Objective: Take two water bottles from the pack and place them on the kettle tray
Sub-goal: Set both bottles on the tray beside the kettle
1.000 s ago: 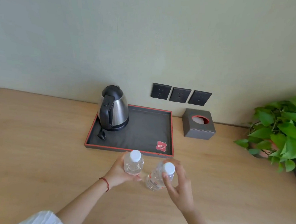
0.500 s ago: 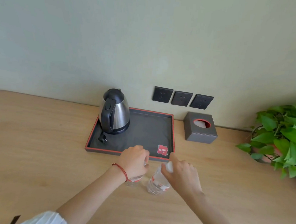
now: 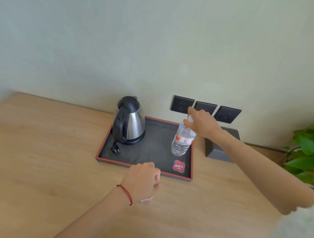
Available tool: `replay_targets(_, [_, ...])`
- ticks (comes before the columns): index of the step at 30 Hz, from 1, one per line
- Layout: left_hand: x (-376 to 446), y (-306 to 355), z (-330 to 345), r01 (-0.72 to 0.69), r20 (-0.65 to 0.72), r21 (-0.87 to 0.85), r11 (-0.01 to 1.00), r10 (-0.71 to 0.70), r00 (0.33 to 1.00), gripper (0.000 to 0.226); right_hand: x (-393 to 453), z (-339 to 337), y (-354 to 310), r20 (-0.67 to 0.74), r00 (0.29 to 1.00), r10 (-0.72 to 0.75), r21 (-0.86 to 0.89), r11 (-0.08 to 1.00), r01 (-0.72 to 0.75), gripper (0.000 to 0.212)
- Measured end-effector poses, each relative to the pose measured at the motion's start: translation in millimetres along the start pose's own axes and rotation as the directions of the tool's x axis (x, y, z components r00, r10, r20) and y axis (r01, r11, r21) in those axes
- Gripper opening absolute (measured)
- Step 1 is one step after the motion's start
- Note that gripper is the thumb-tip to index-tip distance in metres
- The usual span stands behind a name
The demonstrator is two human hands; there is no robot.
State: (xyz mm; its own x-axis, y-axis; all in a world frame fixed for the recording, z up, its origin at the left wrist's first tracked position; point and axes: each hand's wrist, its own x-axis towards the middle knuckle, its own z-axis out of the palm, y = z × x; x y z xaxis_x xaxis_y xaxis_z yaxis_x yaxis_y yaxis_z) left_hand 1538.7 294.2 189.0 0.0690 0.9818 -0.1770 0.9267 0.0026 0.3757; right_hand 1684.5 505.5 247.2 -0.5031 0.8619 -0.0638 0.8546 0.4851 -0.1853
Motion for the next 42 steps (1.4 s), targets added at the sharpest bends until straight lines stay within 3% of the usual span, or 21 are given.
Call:
replay_targets(8, [-2,1,-1,0.030,0.004,-0.010,0.999,-0.030,1.000,0.017,56,-4,11,0.167,0.983,-0.071,-0.012,0.997,0.074,0.022])
replay_targets(18, [-3,4,-6,0.051,0.055,0.000,0.999,-0.051,0.997,0.018,82,-12,4,0.176,0.981,-0.076,0.005,0.997,0.076,0.018])
replay_targets(21, [-6,3,-8,0.068,0.080,-0.006,0.998,-0.067,0.995,0.027,83,-13,5,0.164,0.986,-0.036,0.028,0.999,0.032,0.018])
replay_targets(23, [-9,4,-11,0.057,0.016,0.102,0.993,-0.059,0.998,0.038,81,-12,5,0.155,0.988,-0.026,0.027,0.999,0.022,0.019])
replay_targets(26, [-14,4,-17,0.094,-0.045,0.275,0.957,-0.085,0.995,0.034,79,-10,5,0.138,0.989,-0.050,-0.004,0.999,0.051,0.019])
replay_targets(31, [-8,-5,-32,0.084,0.050,0.183,0.980,-0.094,0.994,0.034,83,-9,1,0.135,0.990,-0.036,0.027,0.999,0.032,0.022])
replay_targets(38, [52,-23,-97,0.029,-0.176,-0.067,0.997,-0.040,0.984,0.032,87,-5,2,0.139,0.989,0.049,0.179,0.981,-0.074,0.025])
replay_targets(42, [112,-32,-109,-0.040,-0.062,-0.141,0.989,0.031,0.998,0.028,86,0,5,0.118,0.991,0.065,0.330,0.938,-0.101,0.027])
